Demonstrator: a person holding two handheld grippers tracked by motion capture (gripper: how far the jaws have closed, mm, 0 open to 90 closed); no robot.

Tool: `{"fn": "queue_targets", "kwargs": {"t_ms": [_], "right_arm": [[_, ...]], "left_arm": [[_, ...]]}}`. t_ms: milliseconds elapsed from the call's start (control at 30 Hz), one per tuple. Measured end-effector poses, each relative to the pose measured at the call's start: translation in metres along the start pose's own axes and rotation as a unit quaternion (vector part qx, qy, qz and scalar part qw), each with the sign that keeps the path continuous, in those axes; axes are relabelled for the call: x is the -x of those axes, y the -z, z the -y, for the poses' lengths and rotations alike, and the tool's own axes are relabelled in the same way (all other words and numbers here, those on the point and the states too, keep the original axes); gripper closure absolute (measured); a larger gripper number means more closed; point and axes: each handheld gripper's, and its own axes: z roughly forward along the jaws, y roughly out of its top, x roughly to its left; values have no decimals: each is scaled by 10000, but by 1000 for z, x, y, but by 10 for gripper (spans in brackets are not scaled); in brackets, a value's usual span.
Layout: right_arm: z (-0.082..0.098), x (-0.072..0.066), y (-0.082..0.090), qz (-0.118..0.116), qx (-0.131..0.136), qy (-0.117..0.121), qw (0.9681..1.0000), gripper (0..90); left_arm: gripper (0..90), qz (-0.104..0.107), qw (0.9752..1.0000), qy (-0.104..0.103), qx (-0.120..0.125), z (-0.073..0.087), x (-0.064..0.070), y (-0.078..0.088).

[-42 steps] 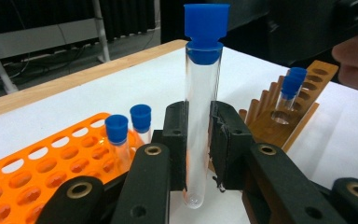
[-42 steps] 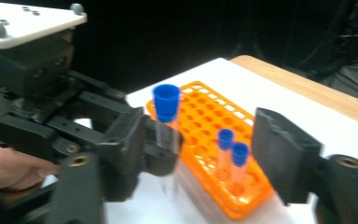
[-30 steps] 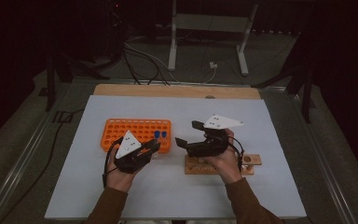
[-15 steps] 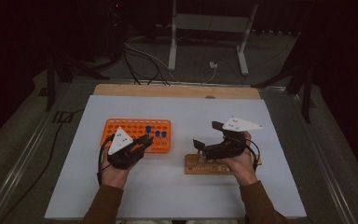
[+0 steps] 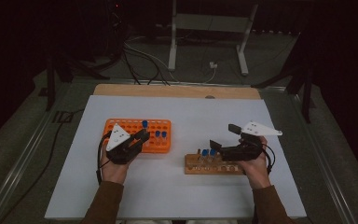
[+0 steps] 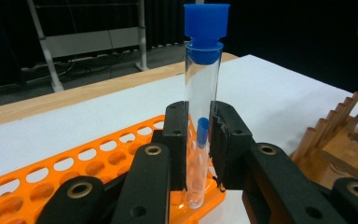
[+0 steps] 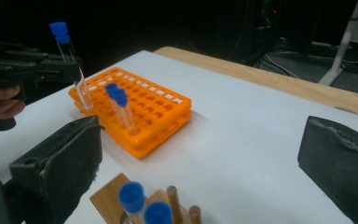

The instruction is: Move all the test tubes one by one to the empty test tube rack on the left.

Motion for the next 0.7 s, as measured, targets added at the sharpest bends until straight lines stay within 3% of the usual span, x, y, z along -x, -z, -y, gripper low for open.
{"fn": "queue_targets", "kwargs": {"t_ms": [233, 700], "right_arm": [[1, 5, 5, 32, 116, -84, 9999, 0], [6, 14, 11, 55, 193, -261, 9995, 0]], "left_arm": [[780, -71, 10000, 21, 8, 1, 0, -9], [780, -207, 9995, -90, -211, 12, 0, -31]]}}
